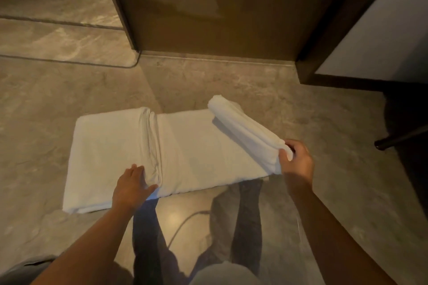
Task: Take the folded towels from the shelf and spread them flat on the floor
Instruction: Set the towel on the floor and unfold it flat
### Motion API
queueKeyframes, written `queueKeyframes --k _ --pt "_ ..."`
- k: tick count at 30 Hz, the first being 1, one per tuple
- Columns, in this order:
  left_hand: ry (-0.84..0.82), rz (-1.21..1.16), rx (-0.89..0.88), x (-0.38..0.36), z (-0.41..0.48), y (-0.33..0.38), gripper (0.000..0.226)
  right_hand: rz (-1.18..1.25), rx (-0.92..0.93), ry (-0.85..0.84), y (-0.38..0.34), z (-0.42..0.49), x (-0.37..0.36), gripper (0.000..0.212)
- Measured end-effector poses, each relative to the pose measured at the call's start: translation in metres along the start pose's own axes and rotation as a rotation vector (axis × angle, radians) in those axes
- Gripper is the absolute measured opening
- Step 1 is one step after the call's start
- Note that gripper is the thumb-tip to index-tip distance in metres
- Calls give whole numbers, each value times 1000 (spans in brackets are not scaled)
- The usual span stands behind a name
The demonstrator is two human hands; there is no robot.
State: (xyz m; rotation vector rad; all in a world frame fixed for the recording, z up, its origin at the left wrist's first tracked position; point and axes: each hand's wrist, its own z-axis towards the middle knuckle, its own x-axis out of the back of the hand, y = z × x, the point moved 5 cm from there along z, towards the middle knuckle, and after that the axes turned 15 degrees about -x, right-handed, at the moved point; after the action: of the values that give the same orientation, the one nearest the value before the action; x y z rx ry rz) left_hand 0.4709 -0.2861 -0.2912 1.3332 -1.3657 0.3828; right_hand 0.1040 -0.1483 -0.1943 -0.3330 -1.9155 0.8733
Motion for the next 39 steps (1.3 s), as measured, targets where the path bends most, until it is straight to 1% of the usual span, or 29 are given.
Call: queueKeyframes --k 6,9,12,15,18,21,24,25,27,29,31,33,35,37,39 --pt "1 -16 3 2 -1 2 70 76 -145 126 14 15 16 25" --pt "-7 -31 2 3 0 0 68 130 -264 184 14 22 16 25" --pt "4 -23 -13 4 1 -1 61 155 -325 232 11 26 15 28" --pt "25 -27 -28 3 1 -2 56 65 -294 234 5 26 10 34" --pt "43 -26 -24 3 1 -2 55 -98 -96 206 -1 20 -1 48" --pt "65 -25 8 1 1 0 59 -196 31 120 -6 11 -19 52" --pt "91 -4 51 -4 0 3 65 -229 91 -54 -8 -1 -46 50" --pt "106 8 65 -5 0 3 64 -222 114 -111 -9 -7 -55 49" --pt "148 22 98 -7 0 5 57 -254 220 -163 -14 -21 -73 46" --pt "194 13 145 -7 0 4 51 -349 348 -211 -21 -35 -94 44" --pt "216 -3 176 -8 0 3 45 -432 422 -319 -28 -48 -119 45" --pt "244 -60 184 -6 0 1 33 -476 471 -438 -35 -61 -144 47" --pt "319 -191 207 2 -3 -4 22 -515 537 -528 -43 -78 -168 49" --pt "414 -326 212 16 -8 -12 22 -522 547 -597 -51 -94 -188 51" --pt "517 -402 202 33 -19 -24 27 -535 531 -681 -60 -111 -211 53"
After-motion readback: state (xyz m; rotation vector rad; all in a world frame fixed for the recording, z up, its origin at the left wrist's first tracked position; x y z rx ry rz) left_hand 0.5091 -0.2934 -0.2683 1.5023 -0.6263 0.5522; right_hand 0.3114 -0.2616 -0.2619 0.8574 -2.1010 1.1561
